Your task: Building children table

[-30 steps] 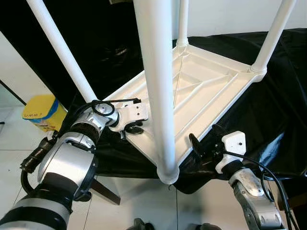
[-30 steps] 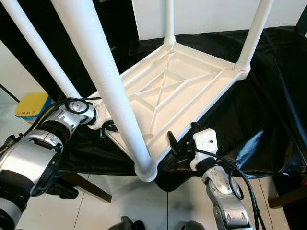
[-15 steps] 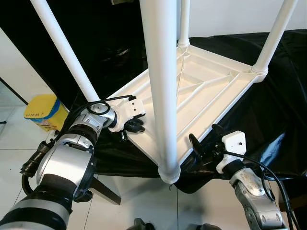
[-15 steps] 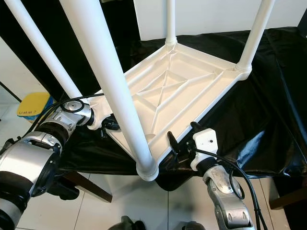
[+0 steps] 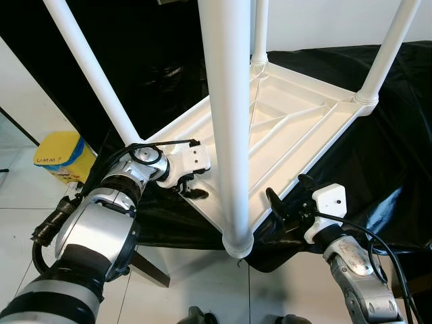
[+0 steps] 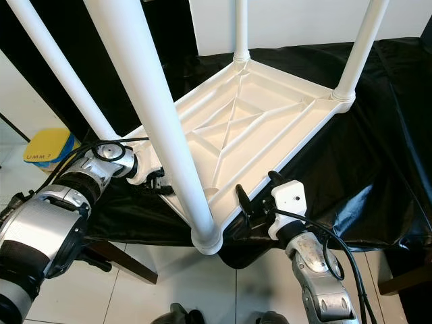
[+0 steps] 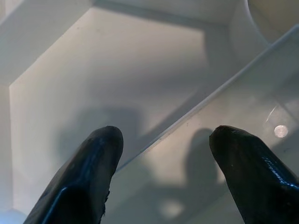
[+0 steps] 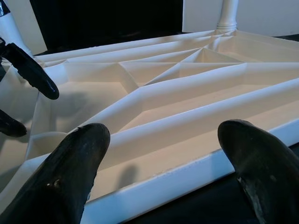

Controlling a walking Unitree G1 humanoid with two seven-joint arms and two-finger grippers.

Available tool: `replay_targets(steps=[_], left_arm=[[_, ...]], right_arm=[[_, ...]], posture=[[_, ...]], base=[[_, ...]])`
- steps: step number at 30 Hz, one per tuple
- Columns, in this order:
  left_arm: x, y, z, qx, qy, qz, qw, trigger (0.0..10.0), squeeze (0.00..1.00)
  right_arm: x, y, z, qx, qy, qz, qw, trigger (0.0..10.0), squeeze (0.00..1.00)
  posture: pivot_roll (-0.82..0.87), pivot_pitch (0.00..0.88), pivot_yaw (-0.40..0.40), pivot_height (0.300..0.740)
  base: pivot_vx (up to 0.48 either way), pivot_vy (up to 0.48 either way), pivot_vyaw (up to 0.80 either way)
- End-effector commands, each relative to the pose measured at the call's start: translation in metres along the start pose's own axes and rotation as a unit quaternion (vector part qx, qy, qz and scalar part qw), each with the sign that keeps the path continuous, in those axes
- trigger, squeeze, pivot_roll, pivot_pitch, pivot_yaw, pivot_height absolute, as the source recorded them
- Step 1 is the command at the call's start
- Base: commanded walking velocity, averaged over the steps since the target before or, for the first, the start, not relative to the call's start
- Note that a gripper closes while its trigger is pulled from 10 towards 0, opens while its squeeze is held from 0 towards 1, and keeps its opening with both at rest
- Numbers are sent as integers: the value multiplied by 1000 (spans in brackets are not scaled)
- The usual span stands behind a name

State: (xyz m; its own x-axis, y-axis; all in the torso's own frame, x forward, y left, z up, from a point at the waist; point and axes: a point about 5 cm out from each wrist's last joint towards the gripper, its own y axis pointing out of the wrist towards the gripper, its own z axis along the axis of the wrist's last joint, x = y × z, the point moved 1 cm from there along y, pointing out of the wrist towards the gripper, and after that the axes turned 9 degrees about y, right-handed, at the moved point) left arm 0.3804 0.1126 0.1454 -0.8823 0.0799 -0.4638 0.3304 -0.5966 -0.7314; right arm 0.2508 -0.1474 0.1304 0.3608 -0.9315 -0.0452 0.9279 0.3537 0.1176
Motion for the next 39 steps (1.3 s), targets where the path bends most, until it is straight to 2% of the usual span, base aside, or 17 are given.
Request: replay_targets(steps=[1, 8, 16, 20, 21, 22, 29, 39], left_arm=[[6, 6, -7, -25, -4, -2, 1000, 10000, 0], [9, 13, -3, -26, -18, -10, 999, 10000, 0], [8, 19, 3, -15, -59, 3, 998, 10000, 0], [10, 21, 0, -23, -80, 7, 996, 10000, 0], [10, 21, -2, -27, -92, 13, 995, 7294, 0], [11, 21, -4, -33, -99, 13, 994, 0, 0], [14, 20, -8, -39, -112, 3, 993, 0, 0], [9, 17, -7, -11, -169, 25, 985, 0, 0]], right_arm=[[-3, -1, -1, -2, 5, 0, 1000, 10000, 0], [-4, -1, -1, -1, 7, -2, 1000, 10000, 0], [-3, -6, -1, -3, 6, -11, 1000, 10000, 0], [-3, -8, -2, -5, 6, -13, 1000, 10000, 0], [-3, -9, -2, -6, 6, -14, 1000, 10000, 0], [-2, -9, -2, -6, 6, -14, 1000, 10000, 0], [-2, -9, -1, -7, 5, -14, 1000, 10000, 0], [-3, -11, -1, -11, 5, -13, 1000, 10000, 0]], posture=[[-174, 99, 115, 740], [-174, 113, 122, 740], [-187, 126, 131, 740], [-191, 135, 133, 740], [-190, 136, 132, 740], [-191, 137, 132, 740], [-189, 140, 133, 740], [-186, 147, 129, 740]], base=[[0, 0, 0], [0, 0, 0], [0, 0, 0], [0, 0, 0], [0, 0, 0], [0, 0, 0], [0, 0, 0], [0, 0, 0]])
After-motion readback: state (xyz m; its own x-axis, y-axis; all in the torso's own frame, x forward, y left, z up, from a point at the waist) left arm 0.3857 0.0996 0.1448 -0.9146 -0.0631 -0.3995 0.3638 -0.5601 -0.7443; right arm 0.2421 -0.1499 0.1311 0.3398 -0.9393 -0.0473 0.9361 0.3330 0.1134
